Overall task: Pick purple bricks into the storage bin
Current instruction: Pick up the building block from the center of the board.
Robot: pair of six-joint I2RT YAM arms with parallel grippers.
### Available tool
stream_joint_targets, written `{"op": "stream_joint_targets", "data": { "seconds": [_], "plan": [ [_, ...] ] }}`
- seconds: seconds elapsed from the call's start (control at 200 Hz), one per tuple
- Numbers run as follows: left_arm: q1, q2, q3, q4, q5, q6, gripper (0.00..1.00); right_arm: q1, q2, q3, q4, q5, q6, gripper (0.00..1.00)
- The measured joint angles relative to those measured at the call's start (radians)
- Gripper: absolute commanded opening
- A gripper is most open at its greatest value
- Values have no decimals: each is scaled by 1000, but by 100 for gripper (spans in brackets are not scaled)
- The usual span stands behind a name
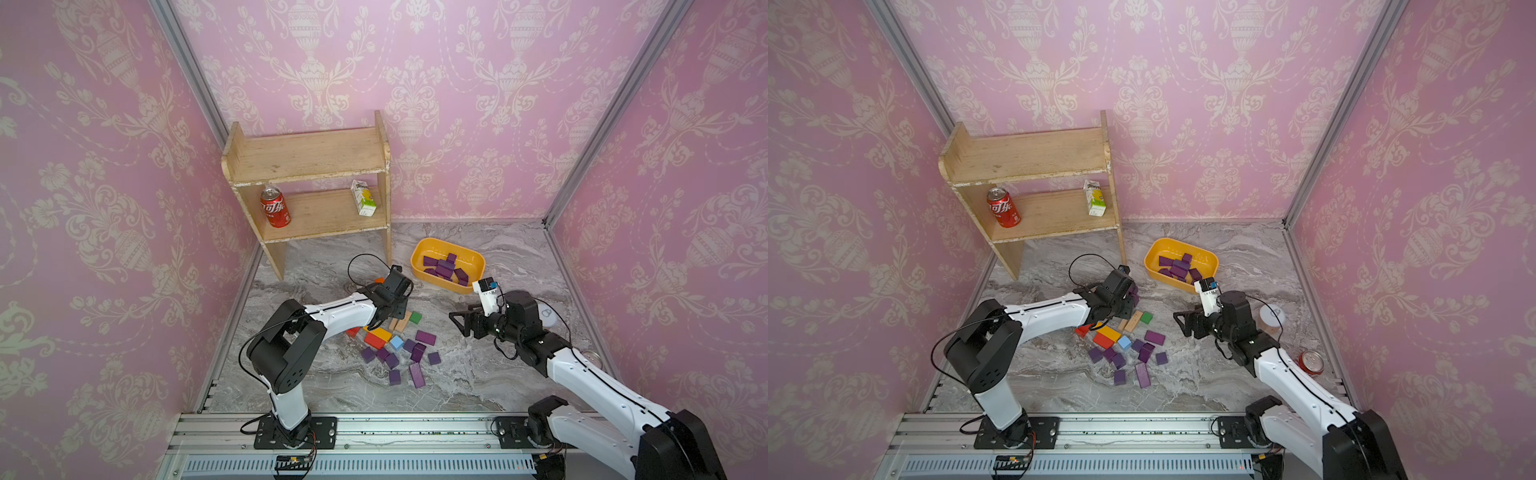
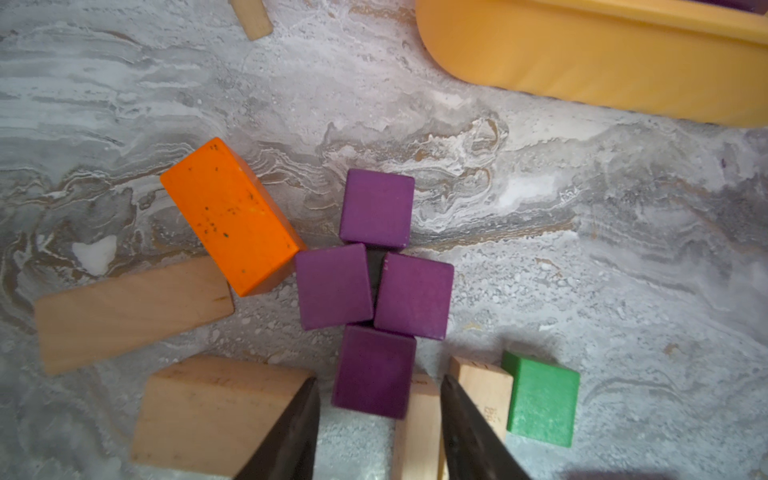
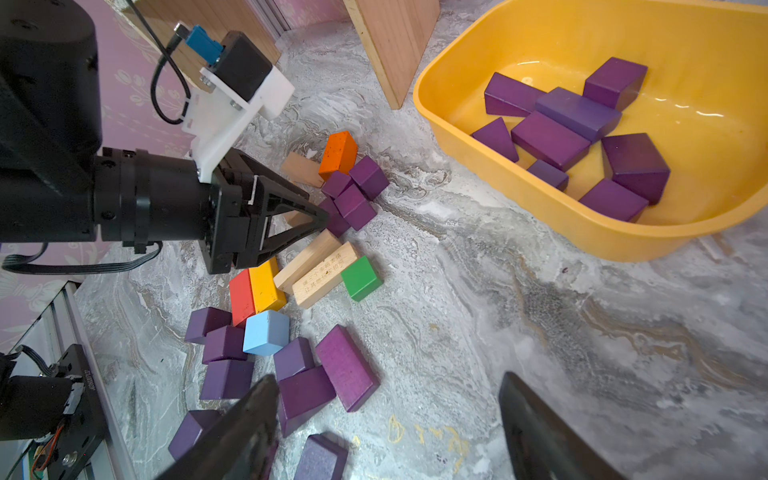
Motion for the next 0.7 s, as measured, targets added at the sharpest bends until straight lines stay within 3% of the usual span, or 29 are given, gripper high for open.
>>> {"op": "stream_joint_targets", "data": {
  "seconds": [0.701],
  "plan": [
    [0, 91, 70, -45, -23, 25, 40, 0, 47, 0, -3, 28, 19, 83]
  ]
}}
